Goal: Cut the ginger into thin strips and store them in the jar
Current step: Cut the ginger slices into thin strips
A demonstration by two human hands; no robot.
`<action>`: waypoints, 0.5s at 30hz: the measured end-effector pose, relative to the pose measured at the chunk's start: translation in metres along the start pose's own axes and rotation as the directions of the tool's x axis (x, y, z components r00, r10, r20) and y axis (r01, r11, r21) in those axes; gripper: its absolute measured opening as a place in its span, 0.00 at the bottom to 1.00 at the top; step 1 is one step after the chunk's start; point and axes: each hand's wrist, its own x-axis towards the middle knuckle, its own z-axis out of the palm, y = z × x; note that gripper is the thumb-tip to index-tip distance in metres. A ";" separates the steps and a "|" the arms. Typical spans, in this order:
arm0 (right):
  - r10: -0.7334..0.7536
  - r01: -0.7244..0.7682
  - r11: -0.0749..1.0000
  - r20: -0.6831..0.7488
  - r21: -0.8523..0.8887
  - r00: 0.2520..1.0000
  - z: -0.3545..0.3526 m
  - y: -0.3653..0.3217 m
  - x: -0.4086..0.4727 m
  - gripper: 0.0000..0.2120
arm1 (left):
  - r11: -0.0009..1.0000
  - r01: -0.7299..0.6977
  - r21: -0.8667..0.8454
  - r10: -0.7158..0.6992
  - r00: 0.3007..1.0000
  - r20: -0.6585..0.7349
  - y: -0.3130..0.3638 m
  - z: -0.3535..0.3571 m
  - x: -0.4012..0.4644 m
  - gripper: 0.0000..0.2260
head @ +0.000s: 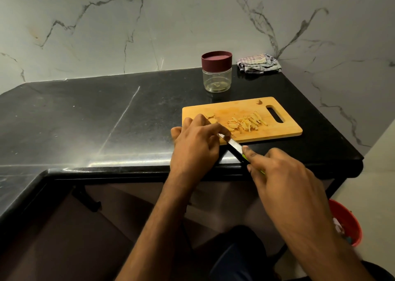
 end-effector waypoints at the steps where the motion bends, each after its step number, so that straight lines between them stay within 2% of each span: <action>1: -0.006 0.006 1.000 -0.006 0.002 1.000 0.000 0.000 0.000 0.21 | 1.000 -0.007 0.018 0.006 1.000 0.020 0.001 -0.001 0.001 0.13; 4: -0.012 0.013 0.999 -0.022 0.042 1.000 0.000 0.000 0.000 0.21 | 0.998 -0.025 0.061 0.022 0.999 0.047 0.001 0.000 0.002 0.20; 6: -0.011 0.014 0.996 -0.038 0.090 0.999 0.001 0.001 0.001 0.21 | 1.000 0.002 -0.006 -0.002 1.000 0.008 -0.001 0.001 0.002 0.23; 10: -0.018 0.039 0.976 -0.096 0.214 0.995 0.003 0.003 0.002 0.20 | 0.961 0.094 -0.259 -0.121 0.988 -0.091 -0.005 0.002 0.000 0.17; 15: -0.047 0.068 0.952 -0.076 0.297 0.996 0.000 -0.004 -0.005 0.21 | 0.944 0.111 -0.310 -0.148 0.984 -0.099 -0.005 0.002 0.000 0.15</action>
